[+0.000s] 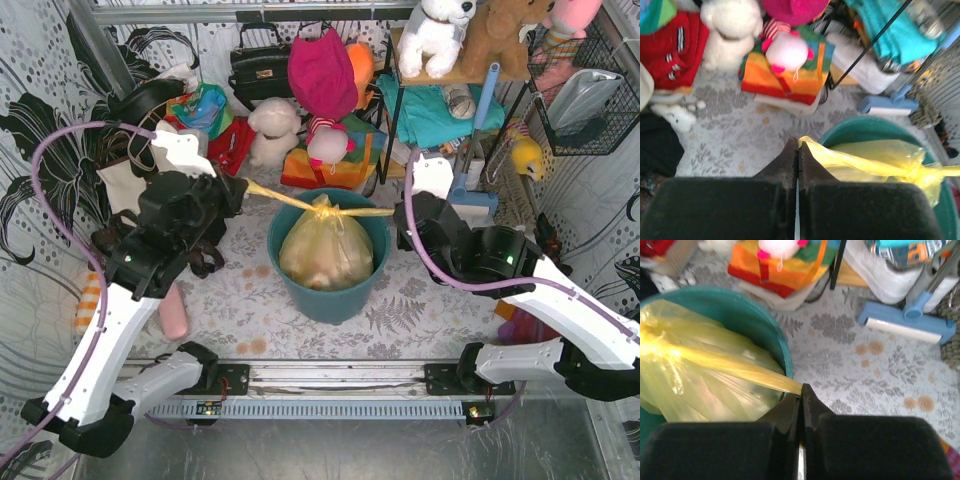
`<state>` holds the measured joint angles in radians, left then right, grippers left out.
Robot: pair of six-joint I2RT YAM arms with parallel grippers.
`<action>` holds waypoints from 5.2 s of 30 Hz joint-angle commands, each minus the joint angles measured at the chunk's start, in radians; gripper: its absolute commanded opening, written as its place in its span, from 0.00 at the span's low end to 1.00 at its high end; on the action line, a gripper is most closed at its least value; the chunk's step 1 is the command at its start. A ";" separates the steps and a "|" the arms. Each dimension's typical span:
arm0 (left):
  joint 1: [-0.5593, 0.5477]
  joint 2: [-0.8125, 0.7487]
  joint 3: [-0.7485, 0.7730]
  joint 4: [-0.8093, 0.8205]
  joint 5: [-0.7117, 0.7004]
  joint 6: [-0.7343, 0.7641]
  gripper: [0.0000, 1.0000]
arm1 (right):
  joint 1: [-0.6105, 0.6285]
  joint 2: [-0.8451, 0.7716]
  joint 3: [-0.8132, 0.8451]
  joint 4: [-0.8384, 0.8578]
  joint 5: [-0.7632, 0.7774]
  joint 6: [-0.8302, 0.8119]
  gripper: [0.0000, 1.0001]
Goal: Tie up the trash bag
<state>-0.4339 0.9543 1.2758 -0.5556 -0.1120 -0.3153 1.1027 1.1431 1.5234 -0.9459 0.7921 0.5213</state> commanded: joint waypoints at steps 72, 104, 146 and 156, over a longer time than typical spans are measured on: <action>0.006 0.076 -0.068 0.763 0.604 -0.261 0.50 | -0.059 0.064 -0.020 0.839 -0.497 -0.438 0.40; 0.024 -0.203 -0.744 0.799 -0.840 0.029 0.99 | -1.002 -0.122 -0.679 0.791 -0.440 -0.292 0.97; 0.326 0.522 -1.065 1.783 -0.126 0.236 0.98 | -1.092 0.393 -1.327 2.249 -0.637 -0.551 0.97; 0.331 0.517 -1.080 1.805 -0.121 0.238 0.98 | -1.092 0.393 -1.332 2.261 -0.631 -0.558 0.97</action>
<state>-0.1146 1.4719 0.1856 1.1999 -0.2451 -0.0910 0.0162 1.5364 0.1867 1.2976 0.1711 -0.0242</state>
